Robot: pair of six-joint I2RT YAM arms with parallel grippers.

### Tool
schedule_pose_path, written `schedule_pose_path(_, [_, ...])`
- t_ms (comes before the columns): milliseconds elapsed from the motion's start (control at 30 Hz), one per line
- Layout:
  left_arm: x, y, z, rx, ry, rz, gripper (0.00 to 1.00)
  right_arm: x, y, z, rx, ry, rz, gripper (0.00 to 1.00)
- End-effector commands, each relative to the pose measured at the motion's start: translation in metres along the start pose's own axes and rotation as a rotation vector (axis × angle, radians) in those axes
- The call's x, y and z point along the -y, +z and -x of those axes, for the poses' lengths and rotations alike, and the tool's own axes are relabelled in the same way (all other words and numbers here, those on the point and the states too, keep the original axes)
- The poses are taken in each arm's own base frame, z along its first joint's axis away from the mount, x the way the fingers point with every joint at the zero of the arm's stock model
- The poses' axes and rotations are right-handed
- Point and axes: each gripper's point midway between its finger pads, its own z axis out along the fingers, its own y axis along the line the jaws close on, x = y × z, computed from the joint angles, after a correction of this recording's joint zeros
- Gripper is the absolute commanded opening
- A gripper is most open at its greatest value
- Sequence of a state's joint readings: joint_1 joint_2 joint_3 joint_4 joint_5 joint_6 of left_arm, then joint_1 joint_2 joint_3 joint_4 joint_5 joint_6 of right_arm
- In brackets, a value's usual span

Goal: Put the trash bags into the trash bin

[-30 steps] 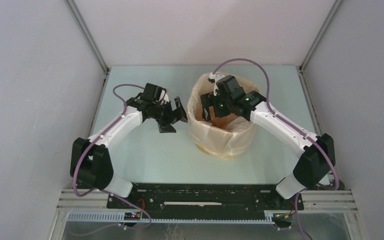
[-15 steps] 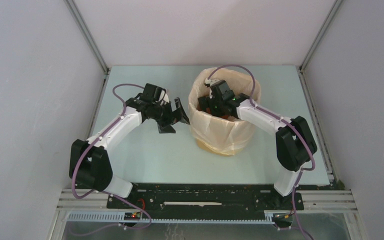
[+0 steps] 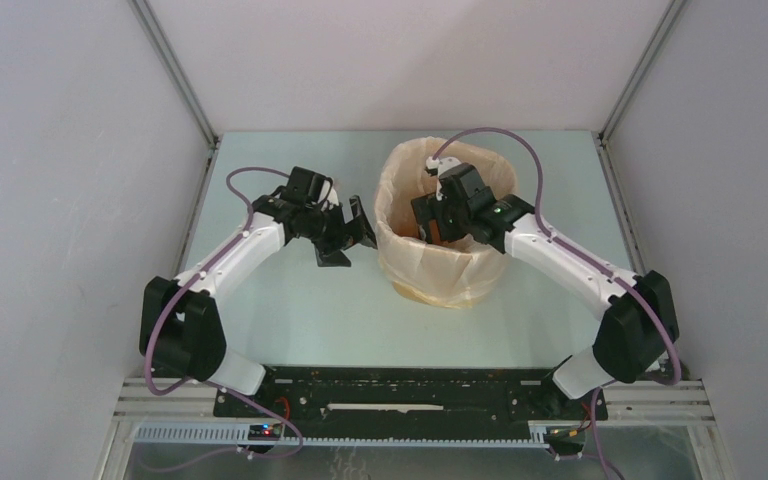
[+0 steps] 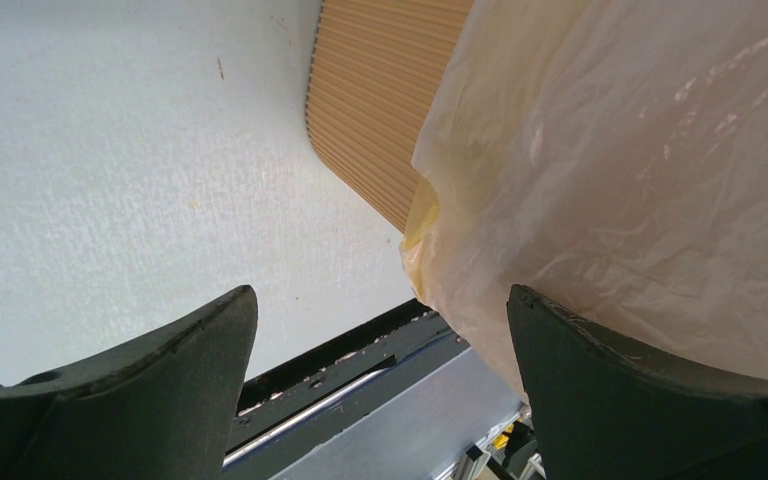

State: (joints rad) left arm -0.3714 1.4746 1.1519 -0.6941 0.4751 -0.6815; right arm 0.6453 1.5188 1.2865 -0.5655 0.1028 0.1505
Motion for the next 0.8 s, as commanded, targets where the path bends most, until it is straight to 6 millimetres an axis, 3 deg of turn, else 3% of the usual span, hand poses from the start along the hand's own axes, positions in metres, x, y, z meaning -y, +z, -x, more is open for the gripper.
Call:
schedule_pose_path(0, [0.013,-0.001,0.007,0.02,0.011,-0.04,1.0,-0.004,0.035,-0.028,-0.097,0.016,0.008,0.99])
schedule_pose_path(167, [0.017,-0.008,0.007,0.035,0.016,-0.048,1.0,-0.018,0.07,-0.047,-0.15,0.025,0.044,0.99])
schedule_pose_path(267, [0.015,-0.013,0.004,0.047,0.023,-0.04,1.0,-0.019,0.081,-0.056,-0.18,0.02,0.049,0.99])
schedule_pose_path(333, [0.011,-0.015,0.0,0.051,0.024,-0.029,1.0,-0.019,0.081,-0.052,-0.173,0.026,0.058,0.99])
schedule_pose_path(467, [0.005,-0.015,-0.003,0.055,0.024,-0.01,1.0,-0.016,0.06,-0.027,-0.139,0.053,0.042,0.99])
schedule_pose_path(600, [0.007,-0.014,-0.001,0.058,0.019,-0.015,1.0,-0.018,0.021,-0.001,-0.059,0.044,0.046,0.99])
schedule_pose_path(767, [0.014,-0.01,0.004,0.054,0.008,-0.036,1.0,-0.009,-0.008,0.014,-0.011,0.043,0.016,0.99])
